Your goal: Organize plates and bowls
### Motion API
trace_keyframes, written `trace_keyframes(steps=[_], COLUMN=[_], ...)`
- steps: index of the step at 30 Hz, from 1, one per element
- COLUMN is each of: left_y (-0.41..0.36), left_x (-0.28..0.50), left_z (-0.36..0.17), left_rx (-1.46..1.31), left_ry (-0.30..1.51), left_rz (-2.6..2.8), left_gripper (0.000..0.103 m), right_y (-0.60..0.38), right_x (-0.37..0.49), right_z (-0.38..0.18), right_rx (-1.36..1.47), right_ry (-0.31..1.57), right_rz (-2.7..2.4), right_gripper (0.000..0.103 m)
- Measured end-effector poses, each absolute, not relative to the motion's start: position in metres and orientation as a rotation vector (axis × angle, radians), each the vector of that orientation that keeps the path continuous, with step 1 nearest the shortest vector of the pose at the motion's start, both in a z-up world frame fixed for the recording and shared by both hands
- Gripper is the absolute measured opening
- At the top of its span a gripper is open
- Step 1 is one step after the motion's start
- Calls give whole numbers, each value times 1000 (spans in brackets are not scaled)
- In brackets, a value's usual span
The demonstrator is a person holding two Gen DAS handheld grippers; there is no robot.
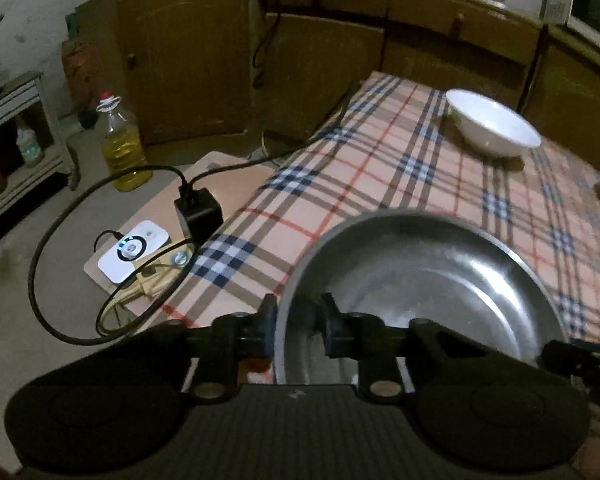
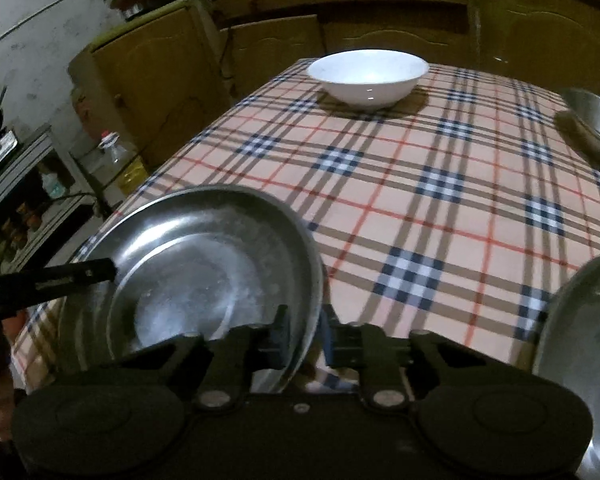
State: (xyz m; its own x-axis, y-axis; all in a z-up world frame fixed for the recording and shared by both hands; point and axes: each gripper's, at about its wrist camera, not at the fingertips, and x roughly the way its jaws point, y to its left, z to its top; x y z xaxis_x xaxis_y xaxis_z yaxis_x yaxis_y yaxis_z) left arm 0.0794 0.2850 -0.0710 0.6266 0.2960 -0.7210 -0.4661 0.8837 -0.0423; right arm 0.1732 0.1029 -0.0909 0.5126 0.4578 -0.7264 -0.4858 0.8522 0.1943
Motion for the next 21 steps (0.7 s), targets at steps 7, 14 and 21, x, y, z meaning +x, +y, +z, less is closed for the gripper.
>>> trace_keyframes(steps=[7, 14, 21], left_y=[264, 240, 212], left_x=[79, 81, 82], left_z=[-56, -32, -14], left_rx=[-219, -200, -182], left_ry=[745, 701, 666], left_rz=[406, 361, 305], left_gripper=[18, 18, 18], right_y=[83, 55, 23], right_x=[166, 159, 148], right_z=[-67, -41, -19], right_rx=[-43, -46, -31], right_ry=[786, 721, 664], right_rz=[537, 502, 460], right_gripper=[17, 17, 17])
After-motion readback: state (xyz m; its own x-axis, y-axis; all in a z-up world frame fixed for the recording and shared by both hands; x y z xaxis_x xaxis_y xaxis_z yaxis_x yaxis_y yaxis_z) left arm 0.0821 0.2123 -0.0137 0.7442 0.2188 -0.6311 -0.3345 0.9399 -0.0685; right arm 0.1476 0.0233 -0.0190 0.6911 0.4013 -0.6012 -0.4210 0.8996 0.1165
